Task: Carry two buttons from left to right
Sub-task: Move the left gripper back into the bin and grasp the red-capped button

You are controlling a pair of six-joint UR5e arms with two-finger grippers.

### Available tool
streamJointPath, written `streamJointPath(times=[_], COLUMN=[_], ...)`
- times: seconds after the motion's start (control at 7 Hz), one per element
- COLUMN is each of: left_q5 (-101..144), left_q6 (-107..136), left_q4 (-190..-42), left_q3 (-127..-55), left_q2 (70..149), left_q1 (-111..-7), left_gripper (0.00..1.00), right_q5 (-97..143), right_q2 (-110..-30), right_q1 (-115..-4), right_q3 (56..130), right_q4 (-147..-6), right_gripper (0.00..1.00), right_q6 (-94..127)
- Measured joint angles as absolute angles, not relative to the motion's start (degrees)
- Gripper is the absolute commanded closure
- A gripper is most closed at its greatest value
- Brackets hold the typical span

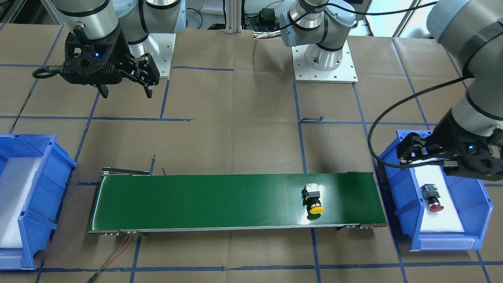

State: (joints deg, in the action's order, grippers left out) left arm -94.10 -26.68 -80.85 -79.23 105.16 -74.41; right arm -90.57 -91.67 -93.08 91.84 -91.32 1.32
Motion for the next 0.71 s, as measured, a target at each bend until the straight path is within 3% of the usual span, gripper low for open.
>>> streamJointPath(times=[0.71], left_q5=[-92.8], left_q6=[-38.7], left_q4=[-77.5], left_q3=[-80.7], left_q2=[109.0], left_q1=[-61.3], left_gripper=[0.01], right_q5=[-90.5], right_q2=[-91.7], right_q1=[-93.1], right_q3=[91.8], right_q4=[-91.3], right_gripper=[0.00], right_q6=[1.3])
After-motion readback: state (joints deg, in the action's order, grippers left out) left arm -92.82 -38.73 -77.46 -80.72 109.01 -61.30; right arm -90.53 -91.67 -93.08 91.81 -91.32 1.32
